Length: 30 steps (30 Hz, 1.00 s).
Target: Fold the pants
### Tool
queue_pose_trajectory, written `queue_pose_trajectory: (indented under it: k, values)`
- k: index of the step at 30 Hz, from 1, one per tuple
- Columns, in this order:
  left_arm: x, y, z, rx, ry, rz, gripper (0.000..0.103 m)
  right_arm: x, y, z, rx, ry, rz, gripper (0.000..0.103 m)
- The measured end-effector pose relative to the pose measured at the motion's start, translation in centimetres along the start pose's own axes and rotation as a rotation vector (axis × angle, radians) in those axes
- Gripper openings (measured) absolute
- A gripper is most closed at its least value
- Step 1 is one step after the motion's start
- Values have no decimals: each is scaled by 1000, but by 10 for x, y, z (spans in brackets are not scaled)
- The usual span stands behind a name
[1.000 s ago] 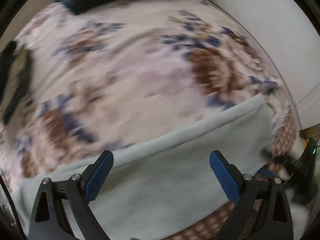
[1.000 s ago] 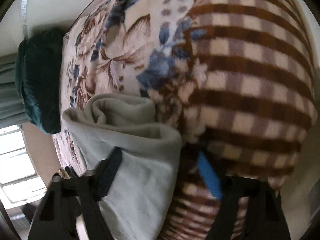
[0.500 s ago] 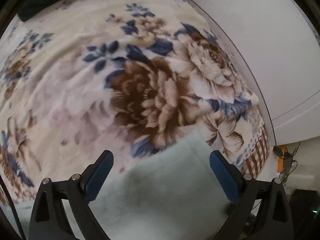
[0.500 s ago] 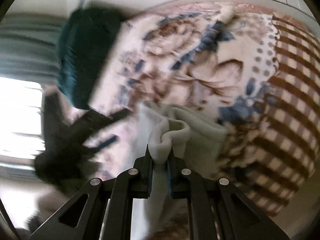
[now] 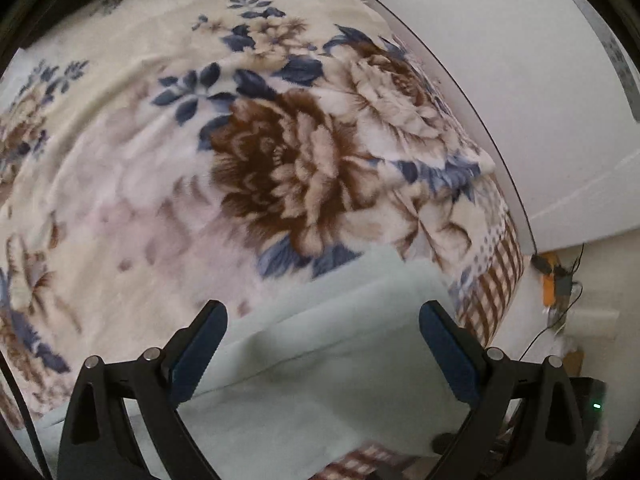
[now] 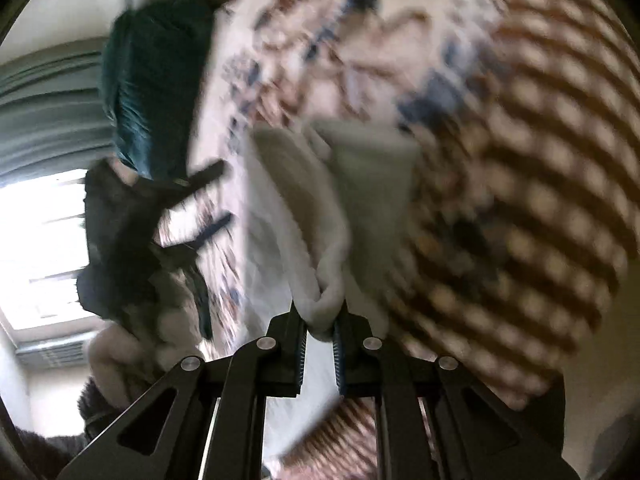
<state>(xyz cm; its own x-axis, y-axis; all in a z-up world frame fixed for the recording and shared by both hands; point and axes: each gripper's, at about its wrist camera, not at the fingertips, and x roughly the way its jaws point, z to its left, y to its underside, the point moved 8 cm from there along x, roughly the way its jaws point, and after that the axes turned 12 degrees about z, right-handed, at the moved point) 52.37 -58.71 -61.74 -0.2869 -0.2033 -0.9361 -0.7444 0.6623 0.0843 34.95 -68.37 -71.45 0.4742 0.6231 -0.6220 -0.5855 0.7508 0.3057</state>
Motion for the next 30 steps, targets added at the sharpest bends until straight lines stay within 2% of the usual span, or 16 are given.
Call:
queue_pose_trajectory:
  k: [4, 8, 10, 12, 13, 14, 15, 16, 17, 19, 20, 24, 28, 29, 30]
  values:
    - [8, 17, 12, -41, 4, 21, 98, 13, 14, -37, 37, 93, 80, 12]
    - [22, 33, 19, -95, 37, 56, 98, 18, 2, -51, 35, 151, 107, 12]
    - [23, 41, 18, -100, 42, 51, 98, 28, -2, -60, 40, 195, 200, 13]
    - [27, 51, 20, -94, 11, 58, 98, 24, -13, -73, 83, 266, 252, 28]
    - [30, 54, 23, -90, -18, 60, 98, 17, -22, -73, 95, 285, 234, 32]
    - [33, 58, 26, -87, -42, 61, 98, 3, -33, -70, 102, 289, 191, 33]
    - [33, 60, 28, -88, -50, 58, 98, -15, -46, -63, 106, 272, 130, 33]
    - [34, 61, 31, -97, -54, 51, 98, -27, -56, -57, 108, 248, 89, 38]
    - [34, 63, 34, -113, -53, 43, 98, -39, -70, -46, 106, 215, 49, 50]
    - [31, 66, 42, -153, -41, 24, 98, -46, -94, -22, 59, 174, 33, 67]
    - [30, 66, 45, -173, -37, 16, 98, -42, -105, -10, 7, 189, 47, 67]
    - [20, 69, 61, -241, -14, -20, 98, 7, -132, 17, -201, 322, 189, 67]
    - [17, 72, 79, -287, -25, -44, 98, 67, -147, 18, -240, 312, 369, 67]
    - [16, 73, 84, -297, -35, -50, 98, 80, -146, 16, -268, 335, 400, 65]
    - [15, 74, 87, -304, -46, -55, 98, 90, -148, 18, -313, 368, 413, 58]
